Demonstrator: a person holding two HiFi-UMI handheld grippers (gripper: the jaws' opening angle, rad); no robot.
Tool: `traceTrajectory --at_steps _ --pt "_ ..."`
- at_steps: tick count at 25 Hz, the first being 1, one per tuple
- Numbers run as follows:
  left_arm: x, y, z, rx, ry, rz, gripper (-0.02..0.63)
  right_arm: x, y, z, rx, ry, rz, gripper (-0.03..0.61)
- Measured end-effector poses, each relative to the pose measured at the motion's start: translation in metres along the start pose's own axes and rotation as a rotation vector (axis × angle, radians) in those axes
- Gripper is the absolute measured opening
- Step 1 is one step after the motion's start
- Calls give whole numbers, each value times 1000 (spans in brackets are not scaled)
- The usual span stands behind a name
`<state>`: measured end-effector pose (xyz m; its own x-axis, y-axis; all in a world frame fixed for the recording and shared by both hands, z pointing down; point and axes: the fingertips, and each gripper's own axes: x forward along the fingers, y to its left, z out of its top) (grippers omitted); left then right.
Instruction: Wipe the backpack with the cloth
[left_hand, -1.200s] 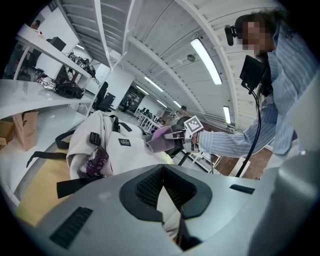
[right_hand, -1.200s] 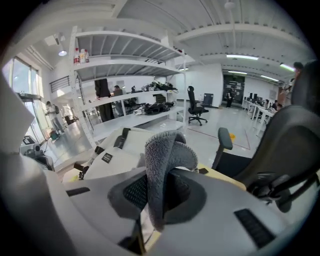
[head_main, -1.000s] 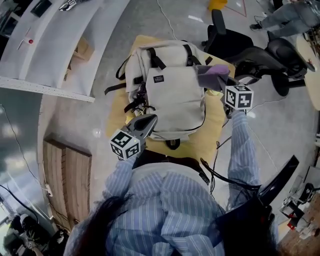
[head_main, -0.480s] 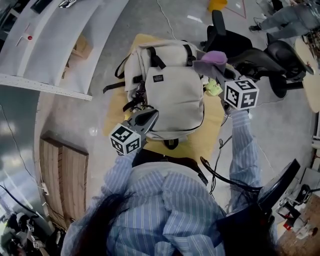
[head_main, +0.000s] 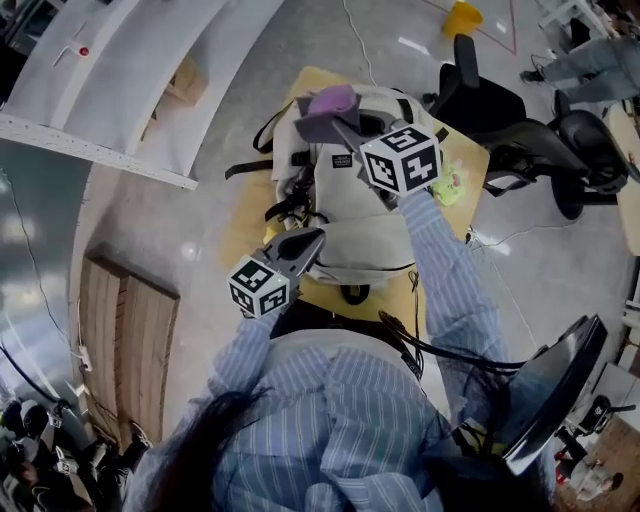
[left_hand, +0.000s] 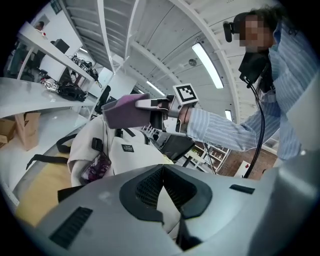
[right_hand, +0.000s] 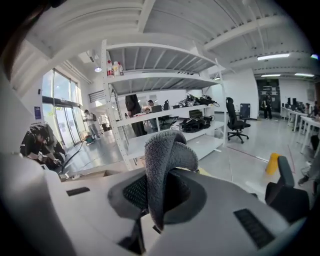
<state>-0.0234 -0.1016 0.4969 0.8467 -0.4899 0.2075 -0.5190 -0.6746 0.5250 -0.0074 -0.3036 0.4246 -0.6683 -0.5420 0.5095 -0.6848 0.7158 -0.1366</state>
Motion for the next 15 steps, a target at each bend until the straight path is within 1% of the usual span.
traceTrajectory --at_steps 3,7,11,15 --pt "-6 5 -2 -12 -4 20 3 32 13 -13 4 48 31 41" --pt "-11 8 -5 -18 -1 31 5 45 7 -39 16 109 16 41" --pt "-13 12 -8 -19 14 31 5 27 -21 -47 46 110 -35 41" --pt "-7 11 -10 -14 30 17 5 -6 -64 -59 76 103 -123 41"
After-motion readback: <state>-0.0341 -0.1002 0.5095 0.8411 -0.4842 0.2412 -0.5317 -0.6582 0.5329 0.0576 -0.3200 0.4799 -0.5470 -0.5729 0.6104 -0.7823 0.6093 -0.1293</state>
